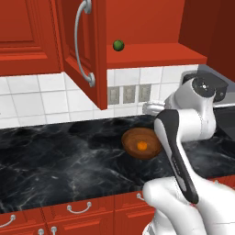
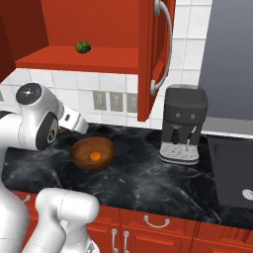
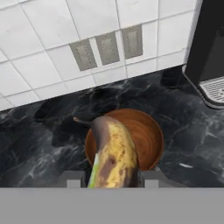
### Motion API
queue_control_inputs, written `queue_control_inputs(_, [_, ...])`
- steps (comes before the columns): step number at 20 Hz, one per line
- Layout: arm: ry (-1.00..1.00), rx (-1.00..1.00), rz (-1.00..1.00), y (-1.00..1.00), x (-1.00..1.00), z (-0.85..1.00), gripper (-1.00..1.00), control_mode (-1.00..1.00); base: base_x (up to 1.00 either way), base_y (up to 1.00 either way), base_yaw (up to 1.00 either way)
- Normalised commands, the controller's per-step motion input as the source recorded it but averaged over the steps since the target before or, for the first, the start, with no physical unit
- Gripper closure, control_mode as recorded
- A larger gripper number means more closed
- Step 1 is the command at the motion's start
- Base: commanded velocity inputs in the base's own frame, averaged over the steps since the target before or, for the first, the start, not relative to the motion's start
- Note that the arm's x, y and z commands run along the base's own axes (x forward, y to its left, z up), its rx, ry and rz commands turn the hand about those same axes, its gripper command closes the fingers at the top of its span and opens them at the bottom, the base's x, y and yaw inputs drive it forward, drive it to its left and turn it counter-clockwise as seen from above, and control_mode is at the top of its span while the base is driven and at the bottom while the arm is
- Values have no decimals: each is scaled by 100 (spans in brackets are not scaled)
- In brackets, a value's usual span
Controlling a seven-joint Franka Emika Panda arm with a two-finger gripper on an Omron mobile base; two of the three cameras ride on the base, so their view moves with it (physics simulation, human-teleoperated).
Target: Open the cabinet. Pick the banana and tangerine from the cabinet and place them into the bowl. Then close the cabinet.
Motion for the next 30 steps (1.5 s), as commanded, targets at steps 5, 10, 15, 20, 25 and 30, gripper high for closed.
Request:
queue_control_inputs(5, [6, 0, 0, 0, 21, -70, 100, -100, 0, 0, 0])
queue_control_inputs(10, [0, -1, 0, 0, 47, -25, 100, -100, 0, 0, 0])
queue_control_inputs(15, [0, 0, 0, 0, 59, -7, 100, -100, 0, 0, 0])
queue_control_inputs(20, [6, 0, 0, 0, 33, -27, 100, -100, 0, 0, 0])
queue_control_inputs(25, [18, 0, 0, 0, 0, -64, 100, -100, 0, 0, 0])
queue_control_inputs(30, [4, 0, 0, 0, 12, -27, 100, -100, 0, 0, 0])
